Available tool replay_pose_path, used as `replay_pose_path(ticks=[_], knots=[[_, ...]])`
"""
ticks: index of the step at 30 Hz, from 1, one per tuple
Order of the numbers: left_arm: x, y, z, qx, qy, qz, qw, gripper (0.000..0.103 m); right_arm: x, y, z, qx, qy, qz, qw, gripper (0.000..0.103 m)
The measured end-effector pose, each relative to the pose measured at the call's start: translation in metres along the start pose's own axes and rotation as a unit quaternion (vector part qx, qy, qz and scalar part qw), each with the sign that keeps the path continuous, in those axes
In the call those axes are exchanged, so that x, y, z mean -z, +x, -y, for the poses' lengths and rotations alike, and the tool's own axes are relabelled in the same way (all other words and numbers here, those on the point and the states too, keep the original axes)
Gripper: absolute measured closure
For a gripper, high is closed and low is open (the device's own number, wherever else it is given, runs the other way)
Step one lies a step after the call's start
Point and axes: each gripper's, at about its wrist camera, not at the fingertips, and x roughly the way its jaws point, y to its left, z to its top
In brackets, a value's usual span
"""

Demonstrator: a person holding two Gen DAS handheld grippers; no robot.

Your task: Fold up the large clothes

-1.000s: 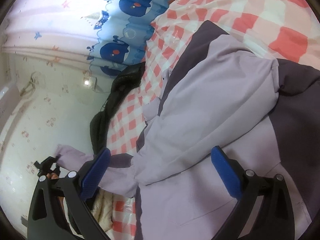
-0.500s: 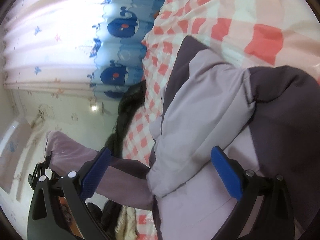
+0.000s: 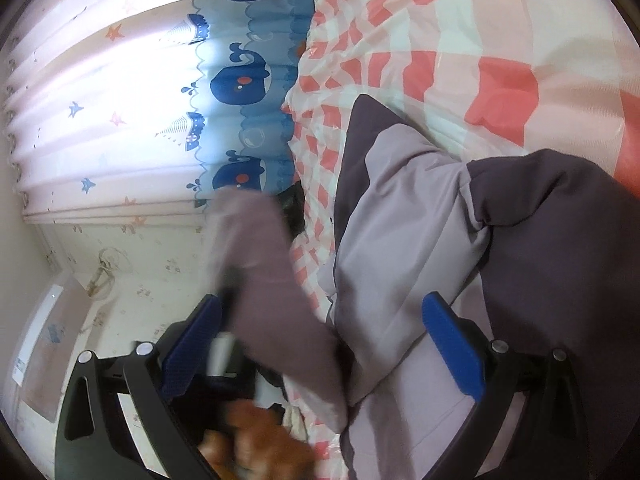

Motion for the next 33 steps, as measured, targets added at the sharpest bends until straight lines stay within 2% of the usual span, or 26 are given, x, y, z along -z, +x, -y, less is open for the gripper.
replay_pose_path(ticks=[4, 6, 7, 8, 11, 13, 16, 19, 21, 22, 23, 24, 27, 29, 30, 32, 33], knots=[[0.027, 0.026, -0.005, -0.009, 0.014, -0.042, 0.9990, 0.089, 0.002, 0.005, -0.005, -0.001, -0.009, -0.008, 1.000, 0.006], [0.037, 0.033, -0.006, -0.012, 0.020, -0.062, 0.9978, 0.082, 0.003, 0.008, -0.007, -0.002, -0.016, -0.014, 1.000, 0.006], [0.040, 0.034, -0.004, -0.010, 0.025, -0.072, 0.9971, 0.075, 0.003, 0.010, -0.008, -0.001, -0.021, -0.018, 1.000, 0.006], [0.043, 0.033, 0.001, -0.007, 0.038, -0.090, 0.9951, 0.063, 0.003, 0.011, -0.008, -0.001, -0.023, -0.019, 1.000, 0.006], [0.049, 0.023, 0.014, -0.007, 0.081, -0.106, 0.9911, 0.038, 0.001, 0.016, -0.008, 0.002, -0.029, -0.026, 0.999, 0.006], [0.051, 0.012, 0.023, -0.023, 0.112, -0.106, 0.9877, 0.028, 0.000, 0.021, -0.009, 0.009, -0.038, -0.030, 0.999, 0.006], [0.048, -0.022, 0.024, -0.033, 0.133, -0.096, 0.9859, 0.026, -0.003, 0.030, -0.007, 0.014, -0.045, -0.039, 0.998, 0.006], [0.037, -0.069, 0.000, -0.052, 0.118, -0.064, 0.9896, 0.019, -0.006, 0.039, -0.004, 0.028, -0.061, -0.037, 0.997, 0.006], [0.027, -0.103, -0.032, -0.072, 0.090, -0.037, 0.9927, 0.017, -0.007, 0.043, -0.006, 0.030, -0.092, -0.032, 0.995, 0.007], [0.021, -0.119, -0.051, -0.085, 0.071, -0.026, 0.9935, 0.017, -0.006, 0.045, -0.010, 0.045, -0.124, -0.024, 0.991, 0.010], [0.017, -0.130, -0.066, -0.097, 0.057, -0.018, 0.9935, 0.017, -0.004, 0.048, -0.013, 0.072, -0.154, -0.020, 0.985, 0.027], [0.013, -0.140, -0.082, -0.110, 0.041, -0.009, 0.9930, 0.016, -0.003, 0.050, -0.012, 0.096, -0.166, -0.015, 0.981, 0.049], [0.002, -0.168, -0.140, -0.155, -0.027, 0.005, 0.9875, 0.016, 0.002, 0.051, -0.017, 0.139, -0.211, 0.005, 0.968, 0.076], [-0.004, -0.184, -0.169, -0.166, -0.070, 0.022, 0.9835, 0.016, 0.014, 0.049, -0.040, 0.154, -0.268, 0.026, 0.951, 0.078], [-0.006, -0.190, -0.177, -0.163, -0.080, 0.034, 0.9827, 0.016, 0.022, 0.047, -0.053, 0.146, -0.299, 0.034, 0.942, 0.081], [-0.008, -0.204, -0.184, -0.158, -0.085, 0.068, 0.9814, 0.016, 0.047, 0.042, -0.094, 0.139, -0.391, 0.062, 0.908, 0.081], [-0.008, -0.208, -0.186, -0.156, -0.083, 0.081, 0.9810, 0.015, 0.053, 0.041, -0.104, 0.141, -0.413, 0.070, 0.897, 0.081]])
